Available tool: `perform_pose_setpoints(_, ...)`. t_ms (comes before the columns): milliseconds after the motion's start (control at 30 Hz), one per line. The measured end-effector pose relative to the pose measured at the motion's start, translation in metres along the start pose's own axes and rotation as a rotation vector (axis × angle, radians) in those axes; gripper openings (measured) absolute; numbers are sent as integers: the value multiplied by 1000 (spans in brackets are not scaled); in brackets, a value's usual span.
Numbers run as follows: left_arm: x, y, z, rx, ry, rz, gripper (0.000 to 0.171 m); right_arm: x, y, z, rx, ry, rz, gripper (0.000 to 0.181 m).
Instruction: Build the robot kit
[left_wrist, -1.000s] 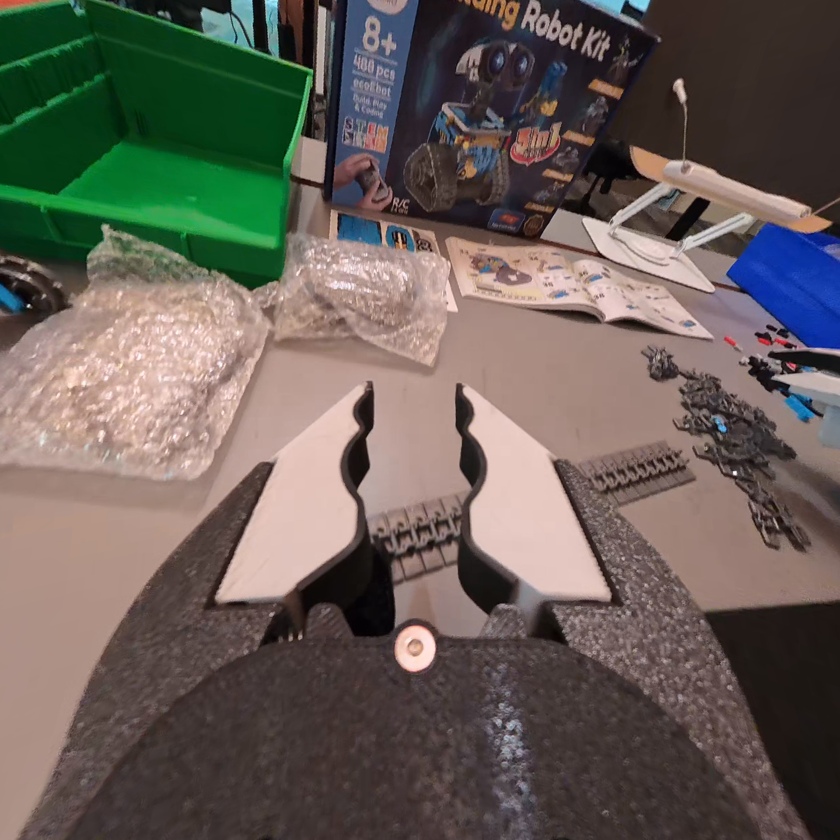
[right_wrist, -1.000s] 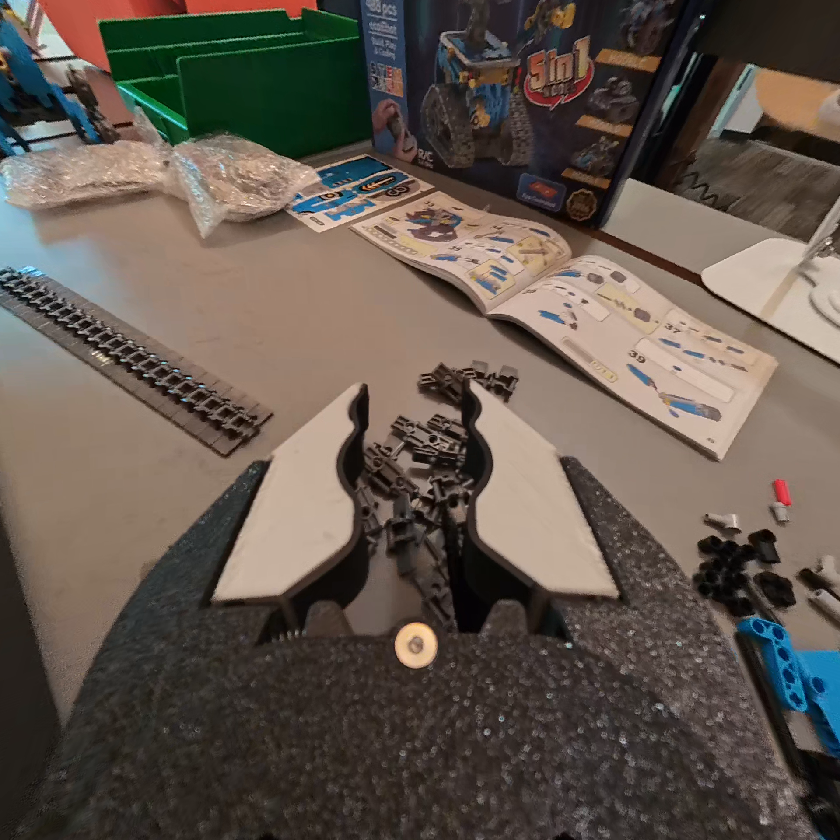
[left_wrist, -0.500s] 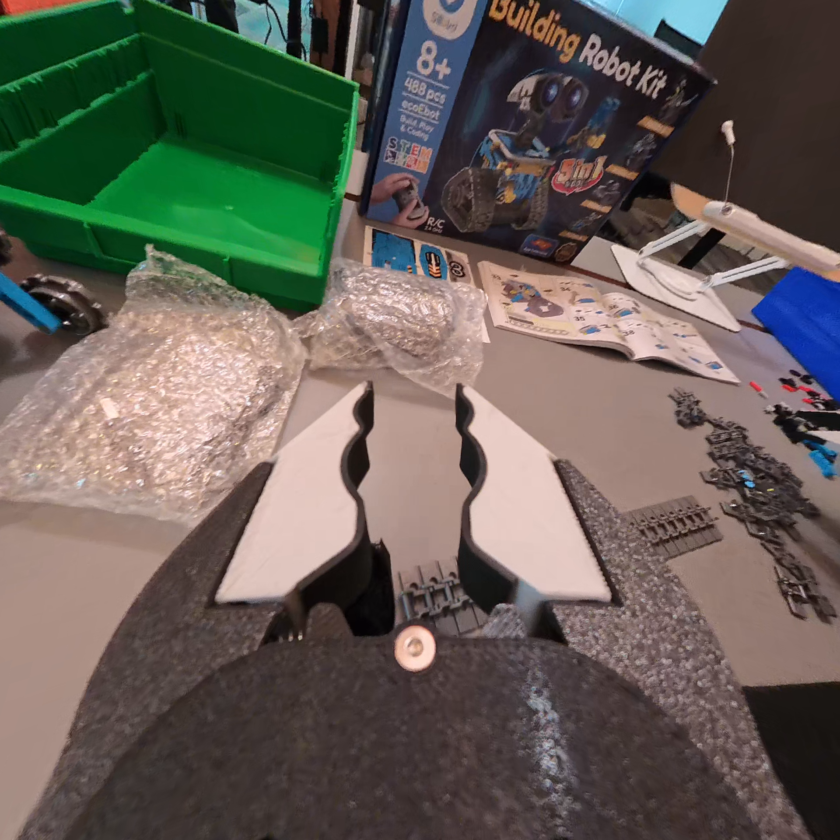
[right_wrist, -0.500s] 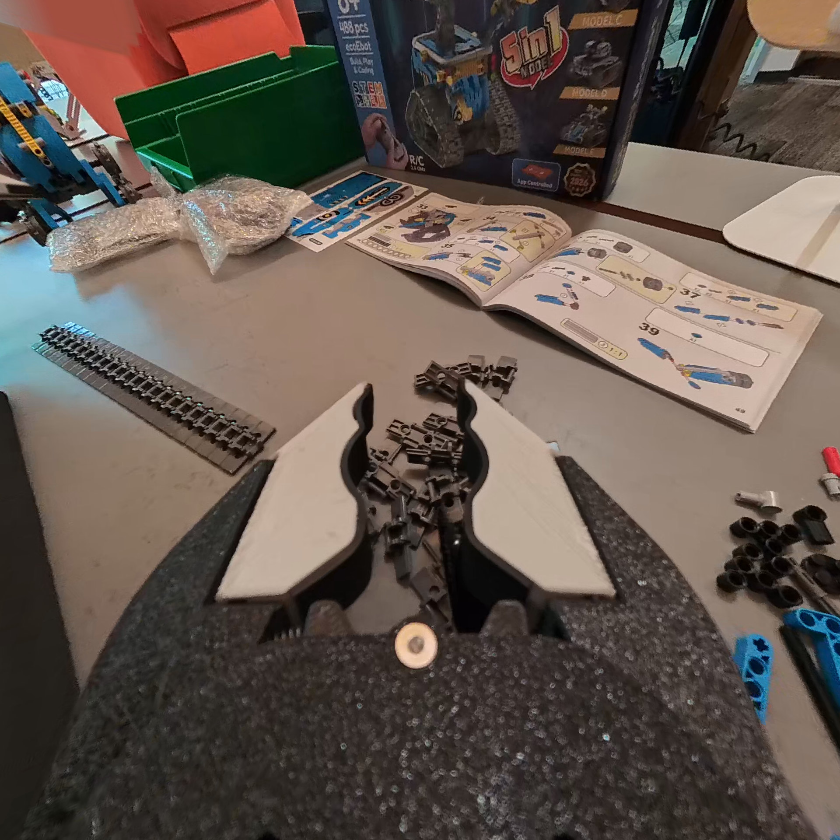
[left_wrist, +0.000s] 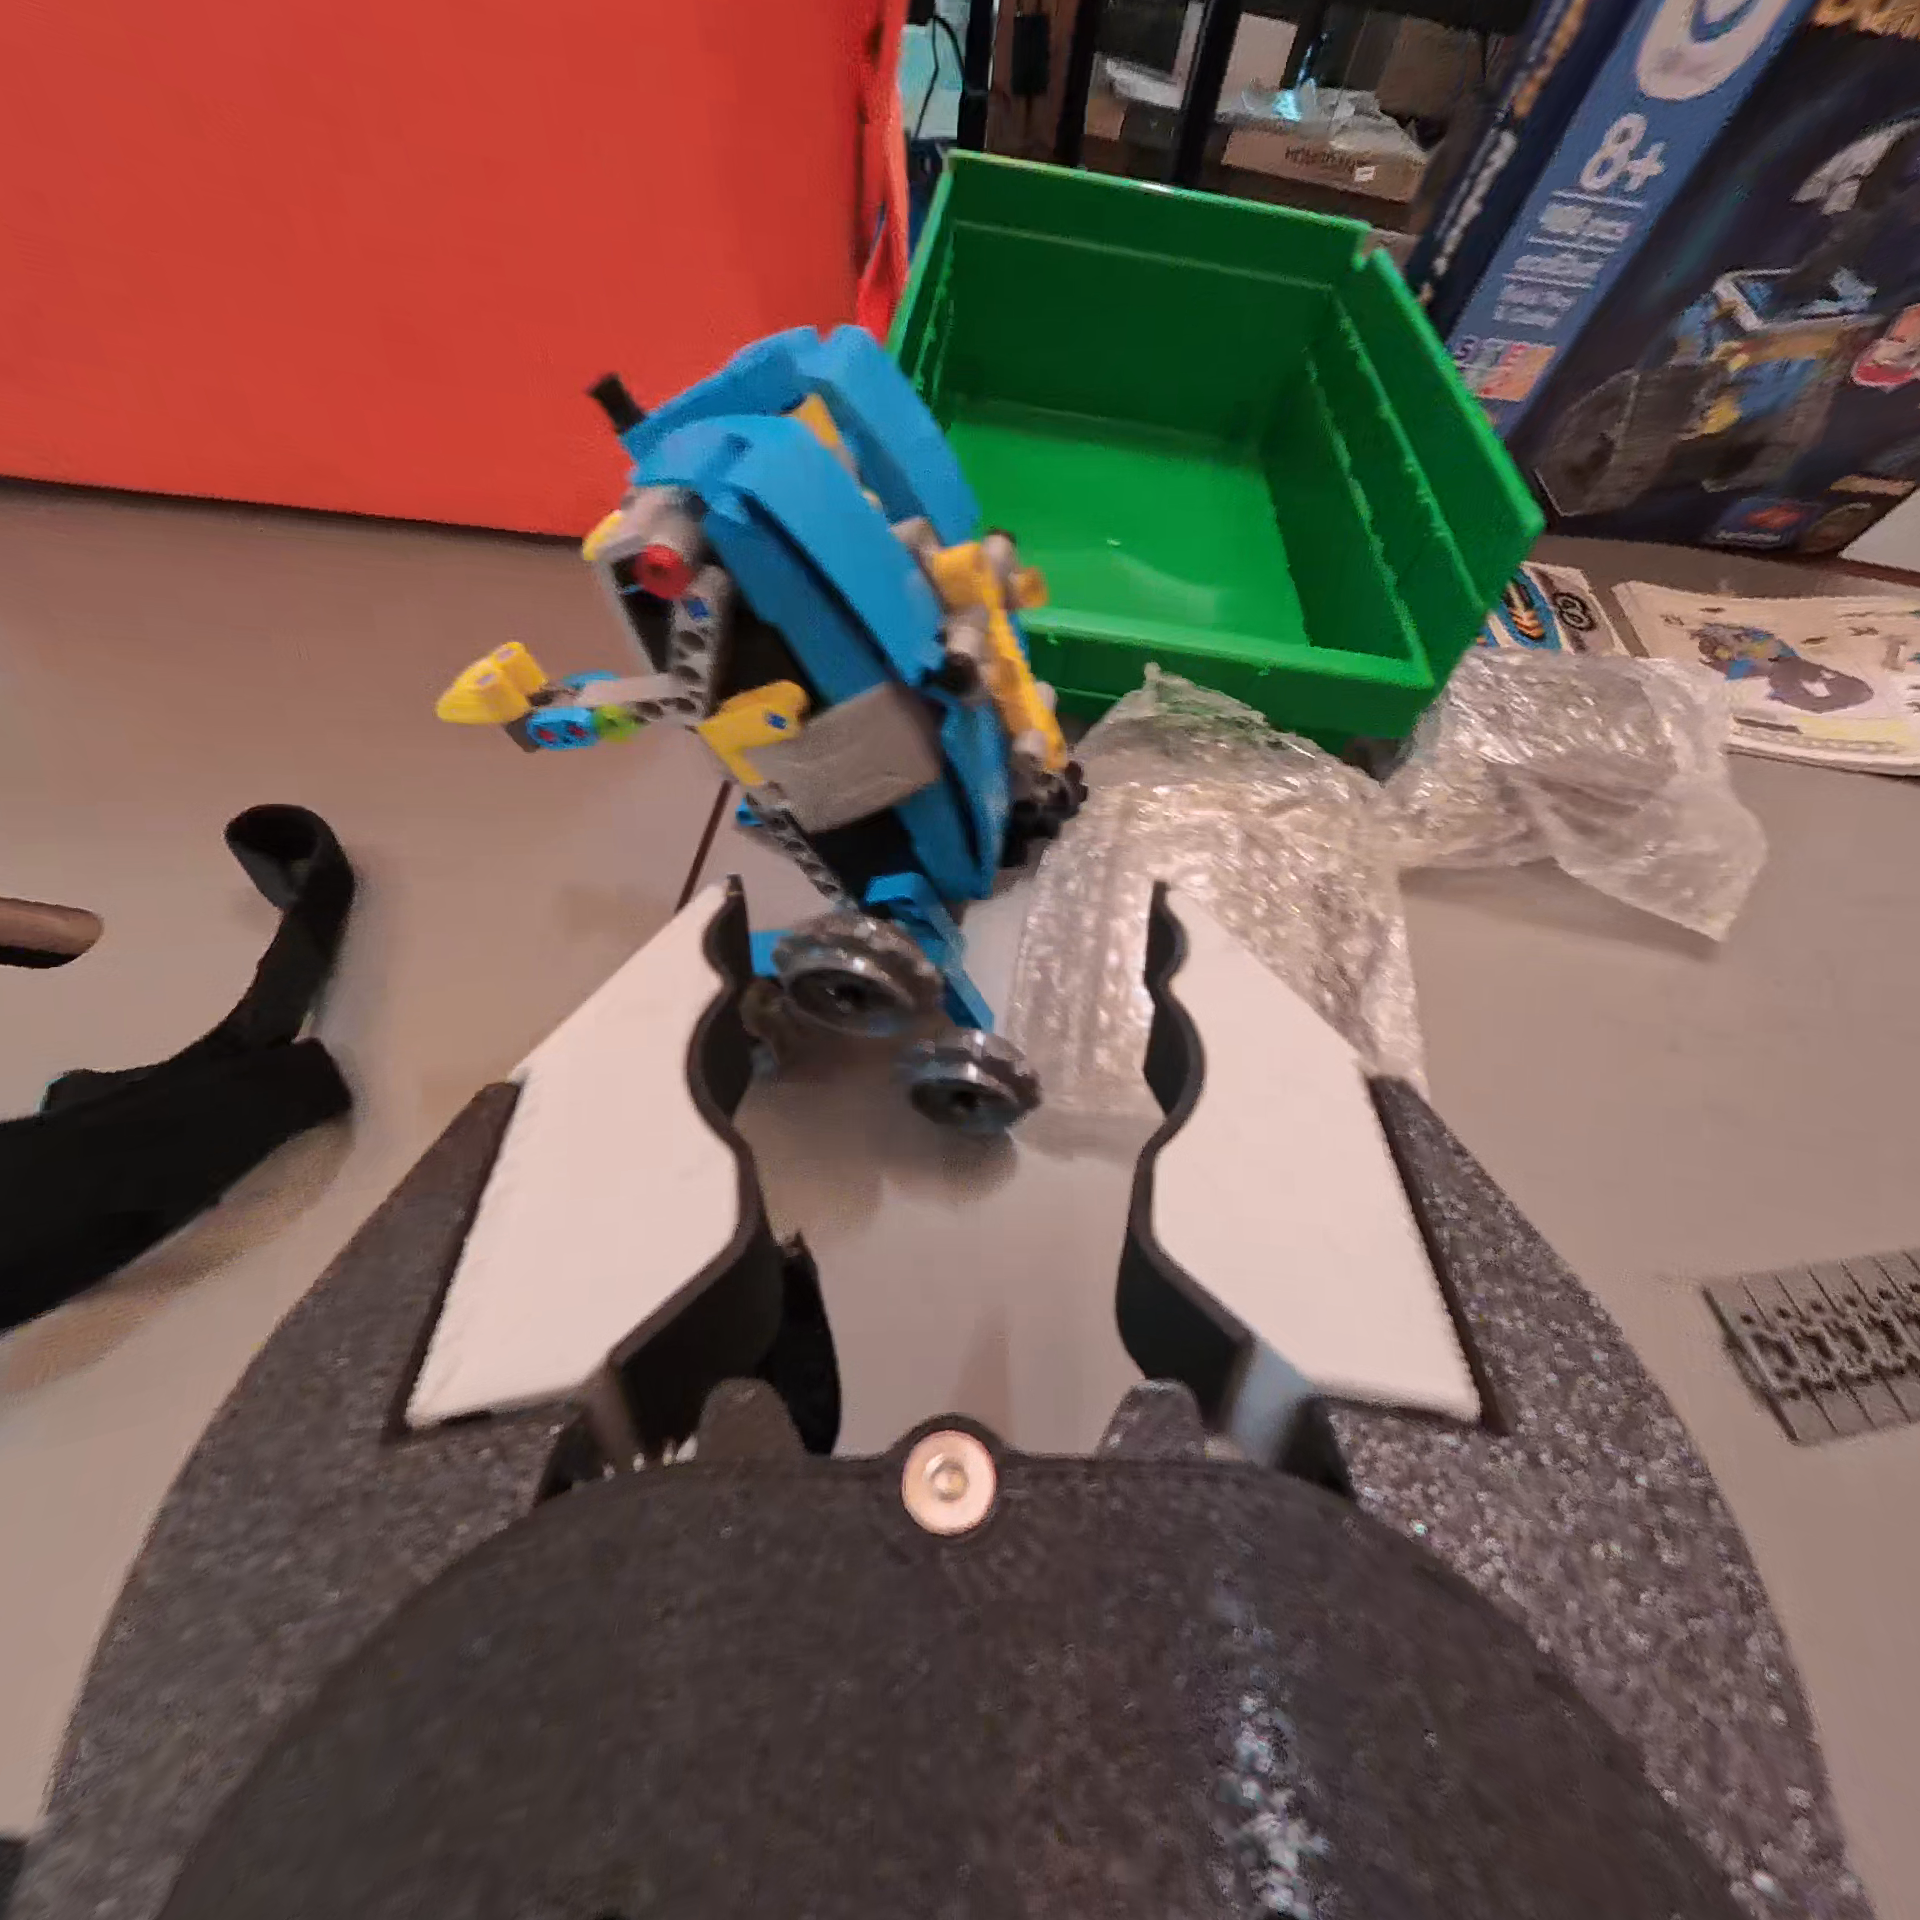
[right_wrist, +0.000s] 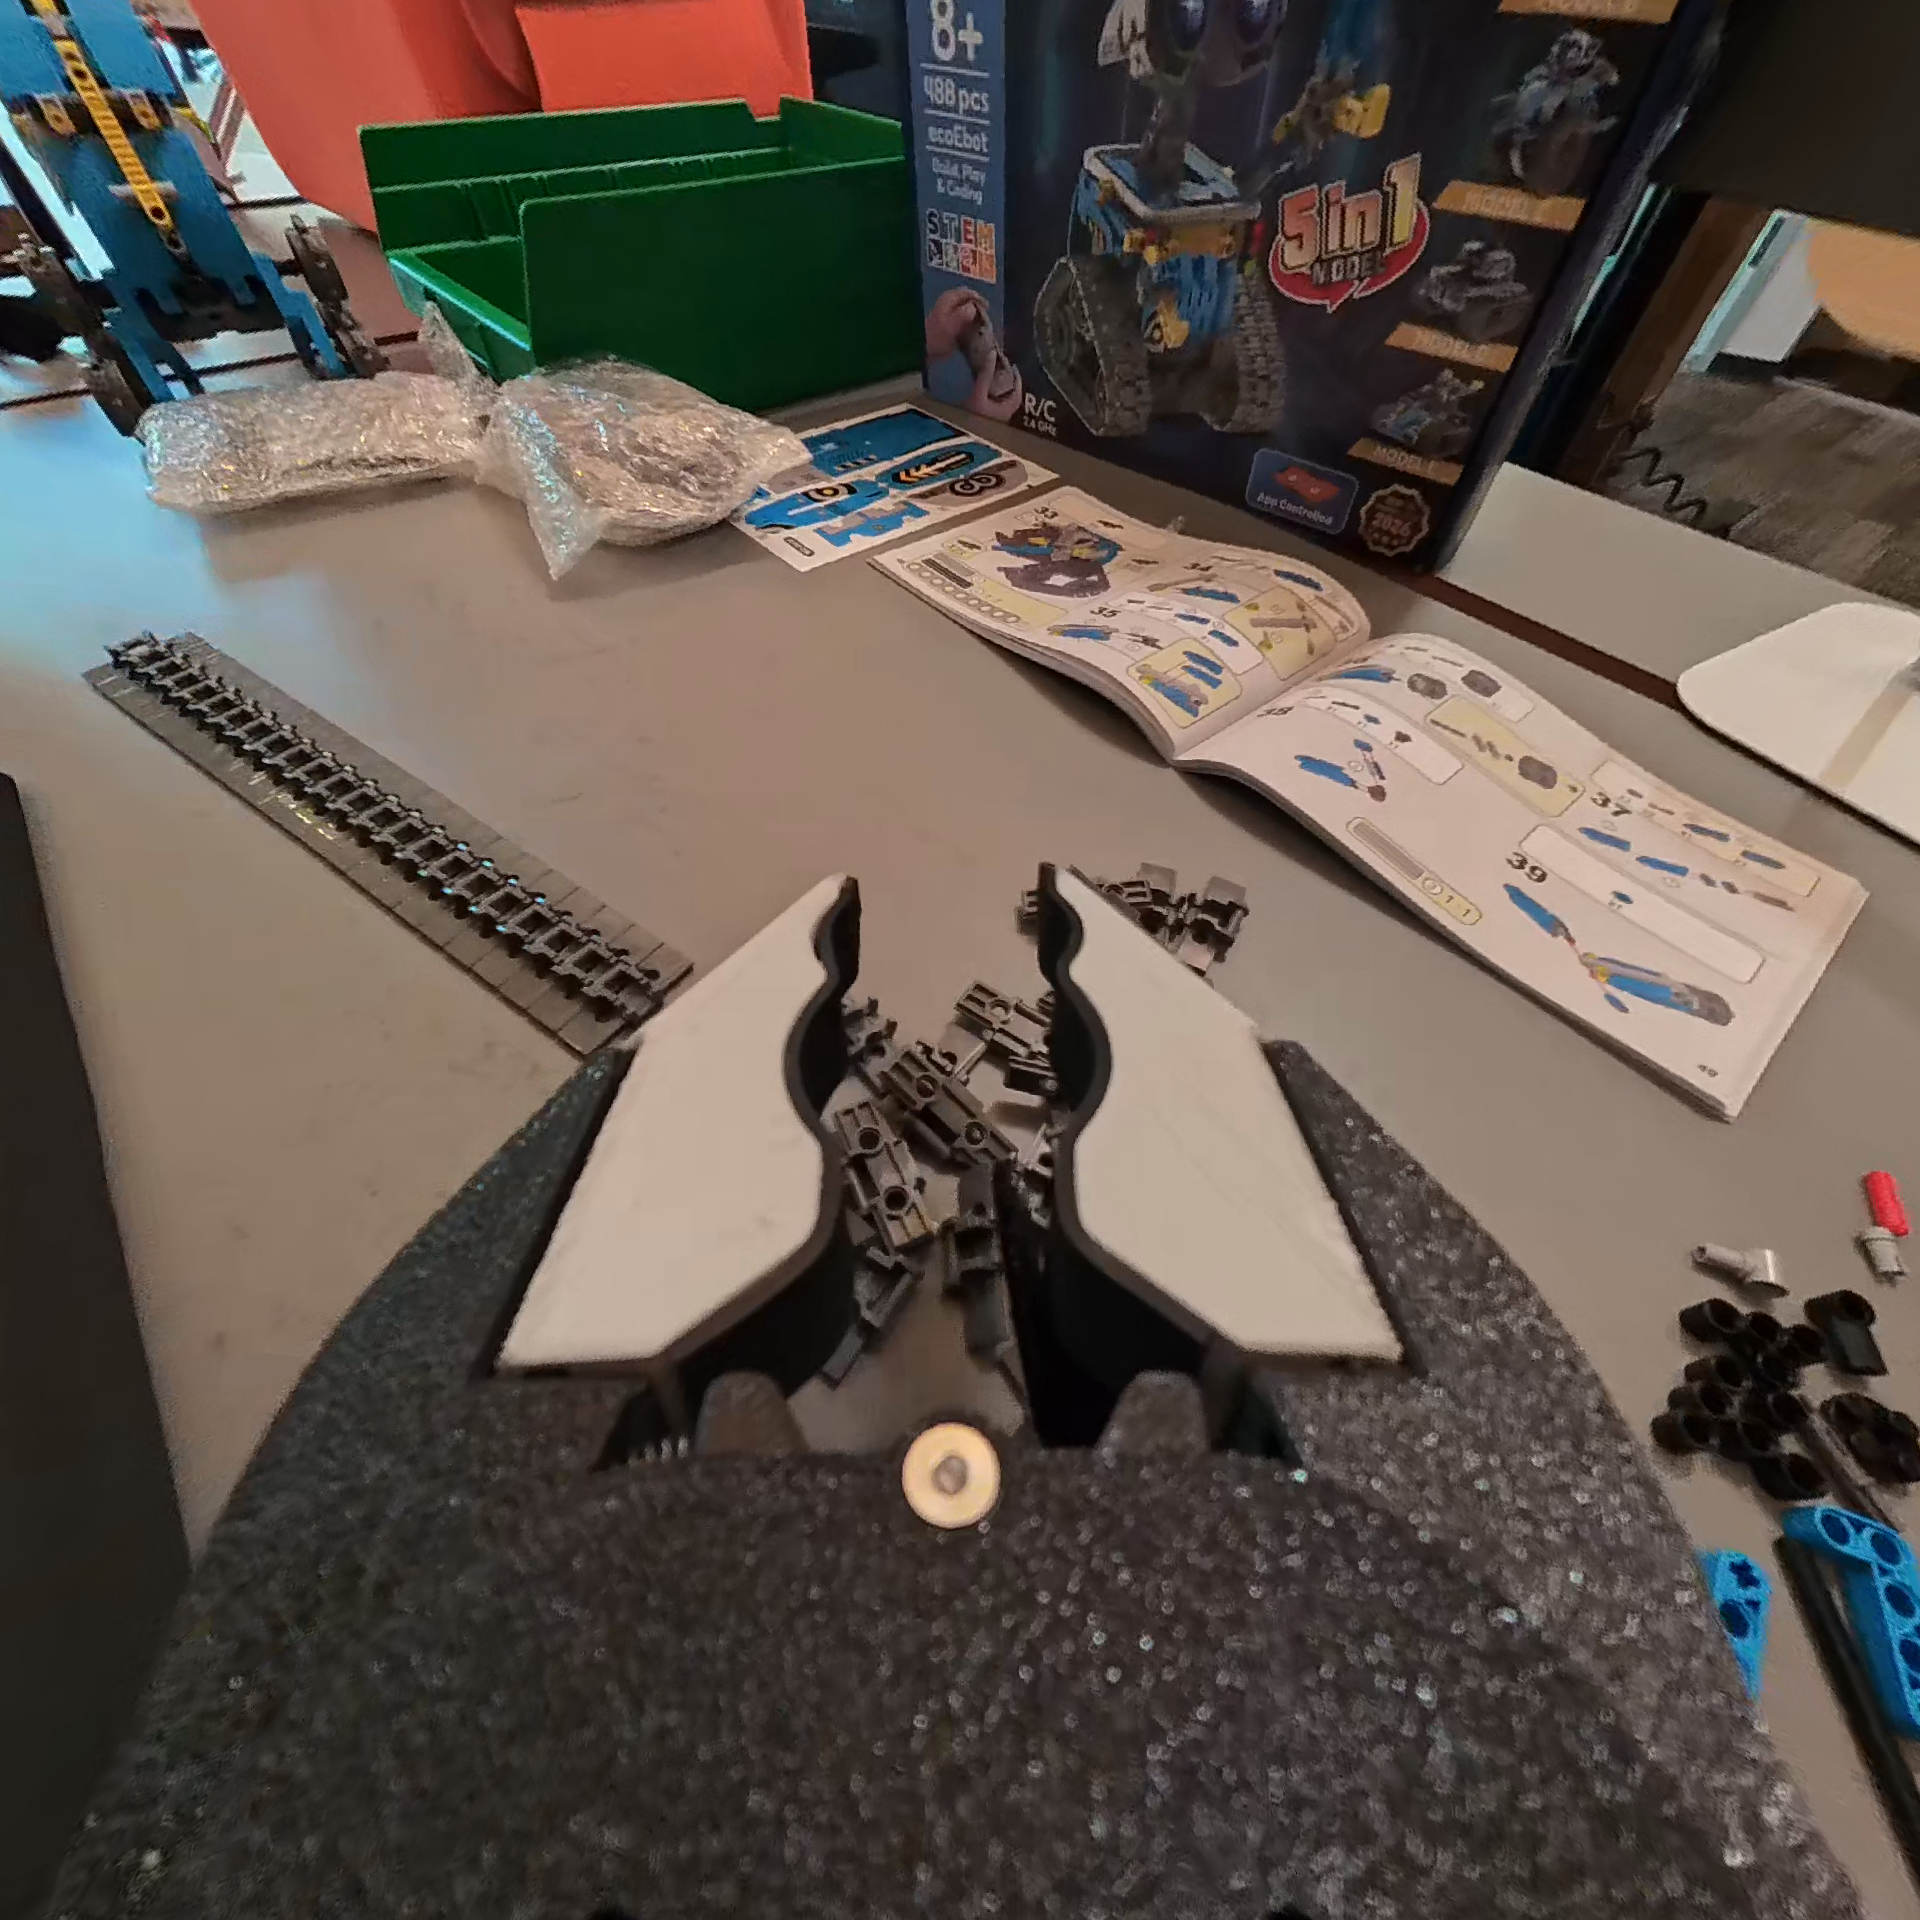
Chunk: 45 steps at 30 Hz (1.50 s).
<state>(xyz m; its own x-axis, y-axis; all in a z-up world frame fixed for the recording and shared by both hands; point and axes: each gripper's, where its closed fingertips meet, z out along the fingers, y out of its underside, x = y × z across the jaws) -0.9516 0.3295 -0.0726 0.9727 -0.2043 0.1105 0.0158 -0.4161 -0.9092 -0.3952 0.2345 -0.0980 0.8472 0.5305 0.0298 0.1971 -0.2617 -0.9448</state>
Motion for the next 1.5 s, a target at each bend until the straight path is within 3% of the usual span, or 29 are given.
perform_pose_setpoints(133,-17,-11,23,5,95,-185,85,-2,0,0,-2,10,-16,33)
perform_pose_setpoints(267,-18,-17,39,15,181,-335,104,-1,3,1,-16,19,-13,33)
perform_pose_setpoints(400,-24,-14,57,-14,145,-354,103,-1,5,1,-21,10,9,33)
perform_pose_setpoints(467,-17,-17,61,-25,208,-387,83,-2,6,2,-25,3,17,33)
perform_pose_setpoints(500,-15,-18,62,-33,222,-397,82,-3,7,2,-29,0,17,33)
perform_pose_setpoints(633,-12,-21,61,-45,230,-370,80,-7,8,1,-37,-8,2,33)
perform_pose_setpoints(800,-3,-45,45,12,229,-309,78,-14,7,-1,-32,-24,-18,33)
perform_pose_setpoints(933,5,-52,38,-30,210,-267,79,-21,4,-1,-30,-44,-39,33)
perform_pose_setpoints(1100,24,-81,17,28,232,-246,79,-37,-7,3,-12,-74,-142,33)
perform_pose_setpoints(1400,6,-113,8,100,135,-125,79,-49,-7,1,-13,-91,-156,33)
perform_pose_setpoints(1500,21,-113,7,95,205,-105,79,-78,-26,11,-24,-226,-98,35)
